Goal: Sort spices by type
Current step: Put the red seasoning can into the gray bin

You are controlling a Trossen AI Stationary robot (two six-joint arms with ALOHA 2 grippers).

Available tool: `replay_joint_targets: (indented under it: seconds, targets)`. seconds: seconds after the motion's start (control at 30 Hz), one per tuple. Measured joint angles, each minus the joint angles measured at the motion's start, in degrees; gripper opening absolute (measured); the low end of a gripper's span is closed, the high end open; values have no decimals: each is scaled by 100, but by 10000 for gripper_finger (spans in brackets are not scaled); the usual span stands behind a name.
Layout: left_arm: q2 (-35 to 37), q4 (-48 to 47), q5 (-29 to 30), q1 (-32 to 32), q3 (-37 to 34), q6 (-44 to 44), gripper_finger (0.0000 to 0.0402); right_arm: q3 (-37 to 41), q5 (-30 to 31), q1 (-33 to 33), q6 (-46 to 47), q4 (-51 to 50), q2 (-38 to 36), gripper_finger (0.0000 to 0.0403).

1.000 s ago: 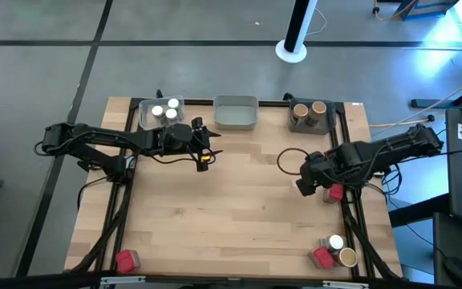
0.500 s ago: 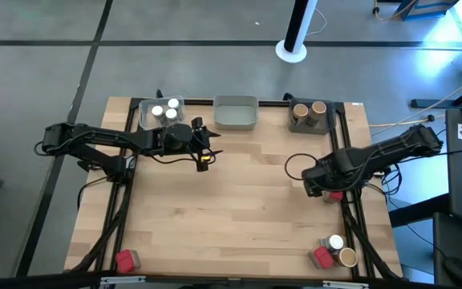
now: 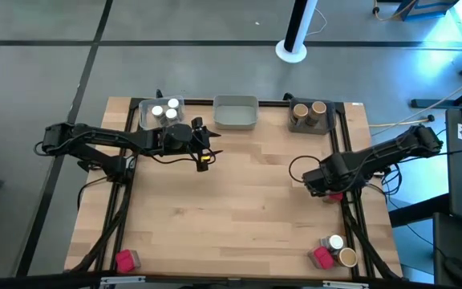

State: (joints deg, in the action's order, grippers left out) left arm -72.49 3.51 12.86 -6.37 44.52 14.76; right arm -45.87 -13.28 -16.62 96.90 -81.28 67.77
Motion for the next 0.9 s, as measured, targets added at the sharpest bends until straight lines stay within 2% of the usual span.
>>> replay_joint_targets:
  seconds: [0.23,0.53,0.9]
  targets:
    - [0,-2,0,0,1,0,244,269,-88,0,20,263,0,342]
    - [0,0,1,0,1,0,244,432,144,3,-37,413,0,342]
    - [0,0,0,0,1,0,244,435,179,2,-41,426,0,342]
